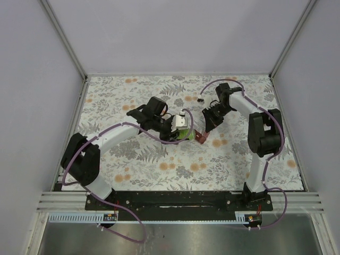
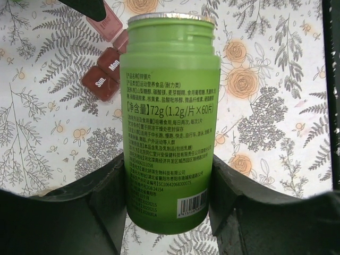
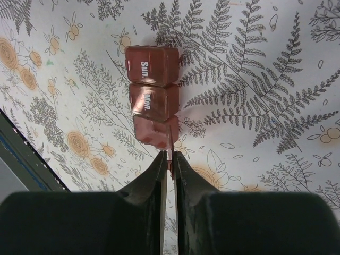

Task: Sort the pills into containers
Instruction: Pour the pill into the pill container.

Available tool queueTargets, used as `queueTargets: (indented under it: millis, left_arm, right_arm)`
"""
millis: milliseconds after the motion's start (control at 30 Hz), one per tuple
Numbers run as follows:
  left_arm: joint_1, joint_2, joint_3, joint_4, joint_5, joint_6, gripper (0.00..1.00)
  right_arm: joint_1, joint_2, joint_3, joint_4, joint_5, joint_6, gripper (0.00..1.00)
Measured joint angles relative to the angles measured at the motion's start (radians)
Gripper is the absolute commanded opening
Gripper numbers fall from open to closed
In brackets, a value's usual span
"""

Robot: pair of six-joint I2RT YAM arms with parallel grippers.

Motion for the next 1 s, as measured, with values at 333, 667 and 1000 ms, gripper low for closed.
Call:
queueTargets:
  millis: [333,667,1000]
  left_arm:
    - [-0.04,0.103,0.114,-0.121,-0.06,0.137,0.0]
    - [-0.067,0.165,0.171,-0.159,-0.111,0.239,0.0]
    - [-0.092,0.24,0.204,-0.17,-0.187,0.312,0.0]
  right_arm:
    - [0.006,0.036,0.002,-0.025,-0.021,-0.012,0.07]
    - [0.018,0.036,0.002,-0.026,-0.035,-0.016,0.06]
    - [0.04,0.036,-0.005,-0.025,-0.045,-0.016,0.06]
